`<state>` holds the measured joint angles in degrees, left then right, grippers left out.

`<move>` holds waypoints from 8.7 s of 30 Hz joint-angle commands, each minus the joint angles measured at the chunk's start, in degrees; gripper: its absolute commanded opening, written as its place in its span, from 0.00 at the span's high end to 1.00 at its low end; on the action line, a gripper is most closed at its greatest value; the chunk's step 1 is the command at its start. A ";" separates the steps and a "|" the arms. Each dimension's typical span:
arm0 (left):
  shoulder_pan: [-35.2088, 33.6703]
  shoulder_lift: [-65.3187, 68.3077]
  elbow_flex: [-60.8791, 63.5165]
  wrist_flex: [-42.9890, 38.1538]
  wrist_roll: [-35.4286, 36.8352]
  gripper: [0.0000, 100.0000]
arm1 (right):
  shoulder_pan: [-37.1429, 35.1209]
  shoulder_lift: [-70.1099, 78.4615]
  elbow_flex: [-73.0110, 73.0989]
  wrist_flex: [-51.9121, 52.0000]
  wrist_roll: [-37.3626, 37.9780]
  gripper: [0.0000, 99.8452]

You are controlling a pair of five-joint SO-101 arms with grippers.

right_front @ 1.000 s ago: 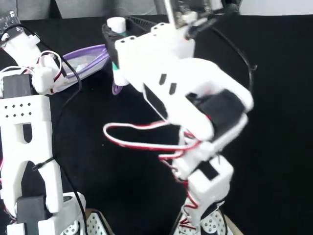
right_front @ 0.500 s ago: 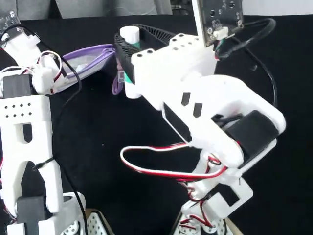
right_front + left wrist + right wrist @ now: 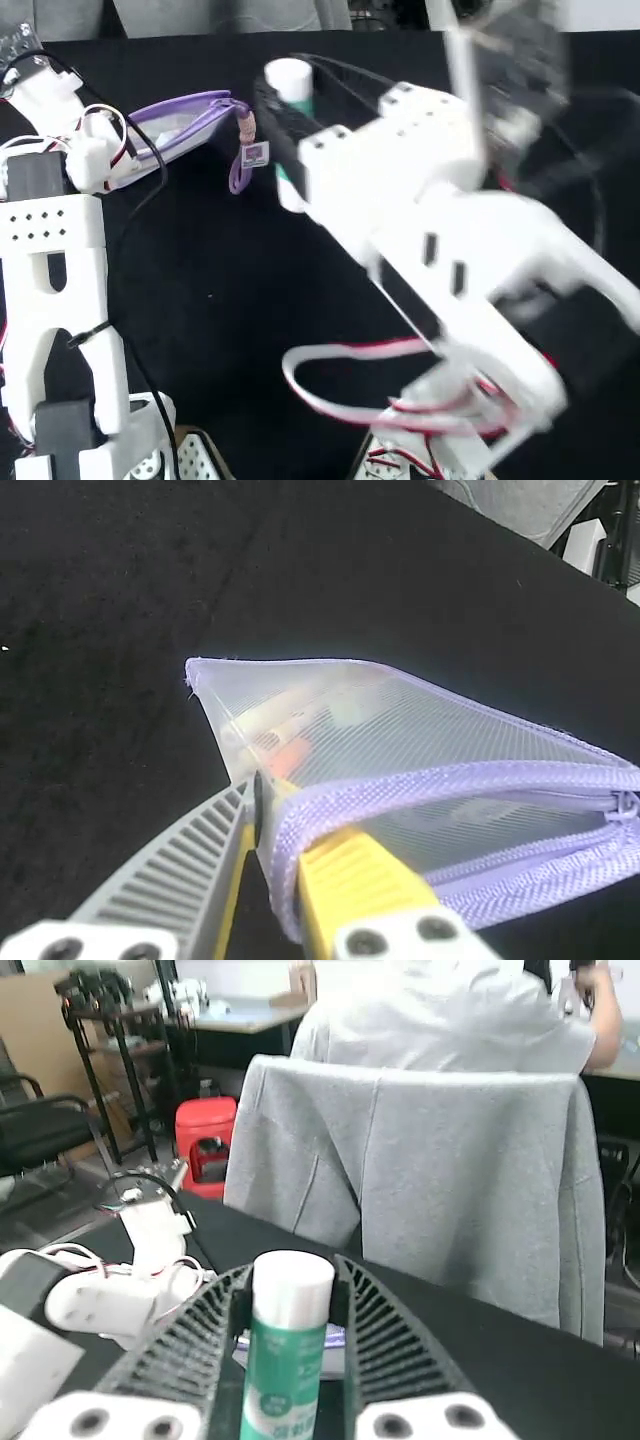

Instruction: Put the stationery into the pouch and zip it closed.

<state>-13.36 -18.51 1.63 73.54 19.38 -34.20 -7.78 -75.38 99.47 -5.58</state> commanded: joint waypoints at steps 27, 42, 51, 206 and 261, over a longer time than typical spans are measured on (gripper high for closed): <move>-0.66 0.09 1.80 -0.97 0.53 0.97 | 4.04 -39.96 87.96 -65.58 -2.29 0.99; -0.48 0.09 1.80 -1.14 0.53 0.97 | 0.44 -46.11 128.22 -128.70 -2.29 0.99; -0.31 0.09 1.80 -1.23 0.53 0.97 | 0.00 -23.16 121.89 -139.60 -2.29 0.99; -0.66 0.09 -7.25 -0.88 0.70 0.70 | 7.65 7.78 84.79 -84.92 13.80 0.99; 17.80 -33.14 32.84 -23.12 0.53 0.70 | 1.05 9.19 26.68 -18.73 16.26 0.99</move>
<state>2.90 -46.20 29.93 56.48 19.47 -29.27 1.89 -43.38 79.16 10.15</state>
